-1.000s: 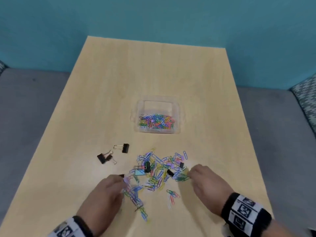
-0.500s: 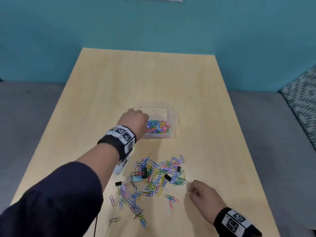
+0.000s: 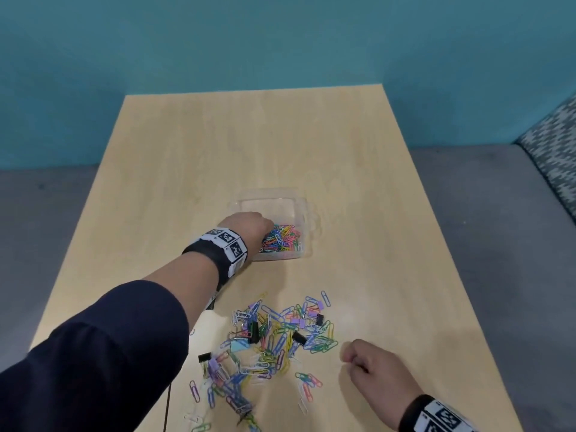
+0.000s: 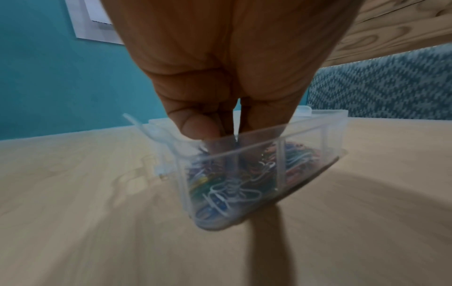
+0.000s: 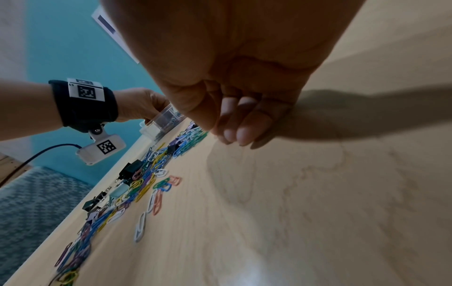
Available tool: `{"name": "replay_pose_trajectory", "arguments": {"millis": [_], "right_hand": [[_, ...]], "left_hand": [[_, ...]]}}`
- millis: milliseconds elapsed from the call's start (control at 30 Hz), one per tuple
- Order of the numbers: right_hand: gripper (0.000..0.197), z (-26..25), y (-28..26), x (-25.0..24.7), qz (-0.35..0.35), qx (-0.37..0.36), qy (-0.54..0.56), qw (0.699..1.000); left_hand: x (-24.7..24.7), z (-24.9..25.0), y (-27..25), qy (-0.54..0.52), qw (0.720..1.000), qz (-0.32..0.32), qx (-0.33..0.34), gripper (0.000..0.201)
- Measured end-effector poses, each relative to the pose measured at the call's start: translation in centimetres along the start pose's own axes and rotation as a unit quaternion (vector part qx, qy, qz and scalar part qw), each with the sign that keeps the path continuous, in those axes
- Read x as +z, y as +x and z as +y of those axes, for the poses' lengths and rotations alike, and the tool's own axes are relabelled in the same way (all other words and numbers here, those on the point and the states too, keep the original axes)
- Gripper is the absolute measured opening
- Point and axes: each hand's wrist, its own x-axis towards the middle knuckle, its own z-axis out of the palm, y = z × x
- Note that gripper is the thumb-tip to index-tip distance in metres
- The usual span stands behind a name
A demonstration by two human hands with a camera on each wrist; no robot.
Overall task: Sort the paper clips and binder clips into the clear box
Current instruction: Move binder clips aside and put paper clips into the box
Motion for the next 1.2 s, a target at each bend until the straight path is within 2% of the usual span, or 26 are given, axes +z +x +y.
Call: {"name": "replay_pose_trajectory", "arguments": {"millis": [433,633,733,833,900,1067,1200], "right_hand": [[0.026,0.2,0.6,0.0,0.008,0.006,0.007,1.000],[0.023,0.4,0.5,-0.1,0.007,0.012,0.008,1.000],[0.024,0.4,0.5,-0.1,0.009,0.015,0.009,1.000],[0.021,0.4,0.6,-0.1,0.008,0.021,0.008,1.000],[0.020,0.3,0.6,-0.1,0.004,0.025,0.010,1.000],[0.018,0.2,0.8,-0.2,-0.001,0.036,0.021,0.999],[0.015,0.3,0.9,-0.2,0.000,0.043,0.022,0.999]], "left_hand": [[0.7,0.3,0.2,-0.070,0.997,0.018,-0.026,0.018],[0.5,-0.2,0.1,-0.188,0.979,0.067,-0.052,0.023],[0.2,-0.7,-0.3,-0.299,0.946,0.084,-0.094,0.022],[0.0,-1.1,-0.8,-0.493,0.859,0.085,-0.111,0.022],[-0.2,-1.3,-1.2,-0.560,0.817,0.074,-0.115,0.020],[-0.3,-1.4,-1.6,-0.604,0.784,0.067,-0.124,0.015],[-0.2,-1.3,-1.7,-0.600,0.787,0.071,-0.124,0.011]]}}
